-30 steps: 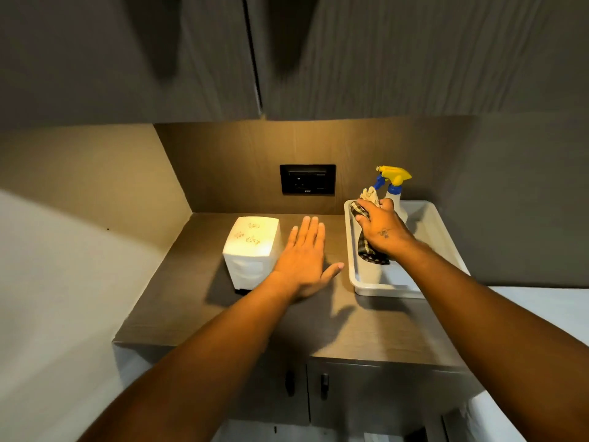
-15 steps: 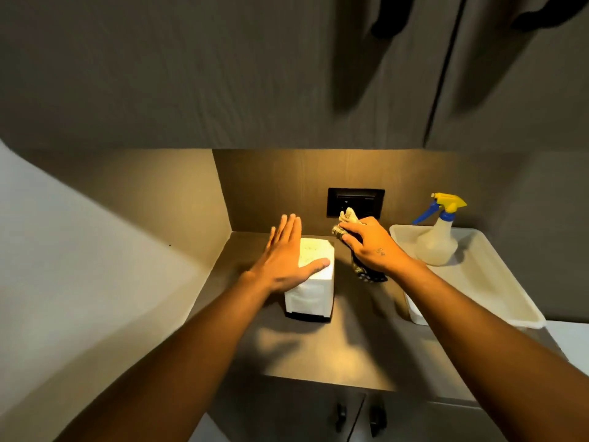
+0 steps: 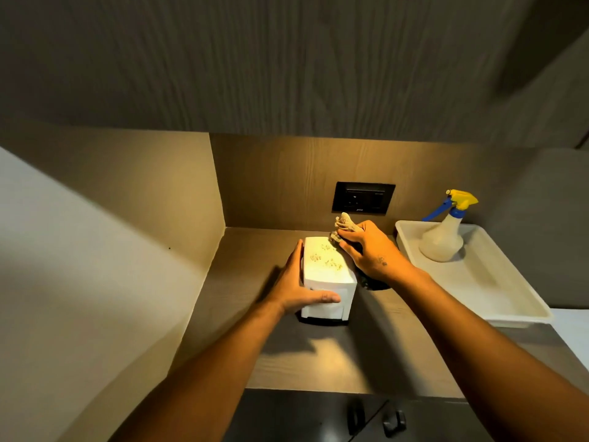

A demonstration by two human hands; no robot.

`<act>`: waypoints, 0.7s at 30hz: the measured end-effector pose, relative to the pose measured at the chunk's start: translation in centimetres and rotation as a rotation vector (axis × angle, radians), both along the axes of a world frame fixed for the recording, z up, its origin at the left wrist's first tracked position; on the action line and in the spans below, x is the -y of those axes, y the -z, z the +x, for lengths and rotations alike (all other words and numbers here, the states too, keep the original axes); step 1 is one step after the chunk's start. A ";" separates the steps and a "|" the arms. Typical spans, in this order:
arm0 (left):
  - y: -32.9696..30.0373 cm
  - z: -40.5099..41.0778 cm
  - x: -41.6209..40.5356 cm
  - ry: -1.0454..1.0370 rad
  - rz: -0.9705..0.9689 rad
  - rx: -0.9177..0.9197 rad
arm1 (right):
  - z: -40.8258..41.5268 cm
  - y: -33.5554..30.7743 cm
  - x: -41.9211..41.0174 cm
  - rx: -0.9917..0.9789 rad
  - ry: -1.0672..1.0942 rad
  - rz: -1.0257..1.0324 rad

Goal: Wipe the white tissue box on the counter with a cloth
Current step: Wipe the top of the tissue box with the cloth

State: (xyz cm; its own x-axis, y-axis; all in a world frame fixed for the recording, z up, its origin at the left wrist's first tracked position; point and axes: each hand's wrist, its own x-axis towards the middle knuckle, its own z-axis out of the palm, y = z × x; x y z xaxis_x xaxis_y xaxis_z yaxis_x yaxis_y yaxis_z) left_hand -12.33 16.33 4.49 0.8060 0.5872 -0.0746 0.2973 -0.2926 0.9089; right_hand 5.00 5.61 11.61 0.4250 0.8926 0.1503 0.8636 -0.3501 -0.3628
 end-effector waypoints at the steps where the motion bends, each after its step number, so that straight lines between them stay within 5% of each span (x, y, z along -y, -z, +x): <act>1: 0.2 0.1 -0.2 0.007 -0.009 0.012 | 0.1 0.0 0.1 0.022 -0.019 -0.019; 7: 0.7 0.7 -0.2 -0.010 0.068 0.044 | 0.7 -0.1 -0.3 0.058 0.033 0.005; 21: 1.5 0.6 -1.0 -0.013 0.123 0.017 | 0.7 -1.4 -2.9 0.245 -0.261 -0.063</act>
State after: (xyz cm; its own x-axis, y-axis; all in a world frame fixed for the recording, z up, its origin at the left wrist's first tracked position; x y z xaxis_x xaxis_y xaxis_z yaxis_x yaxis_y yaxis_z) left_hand -11.77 17.33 3.02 0.7988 0.6014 0.0125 0.2862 -0.3982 0.8715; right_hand 5.67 8.52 13.01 0.1398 0.9770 0.1608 0.9855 -0.1216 -0.1183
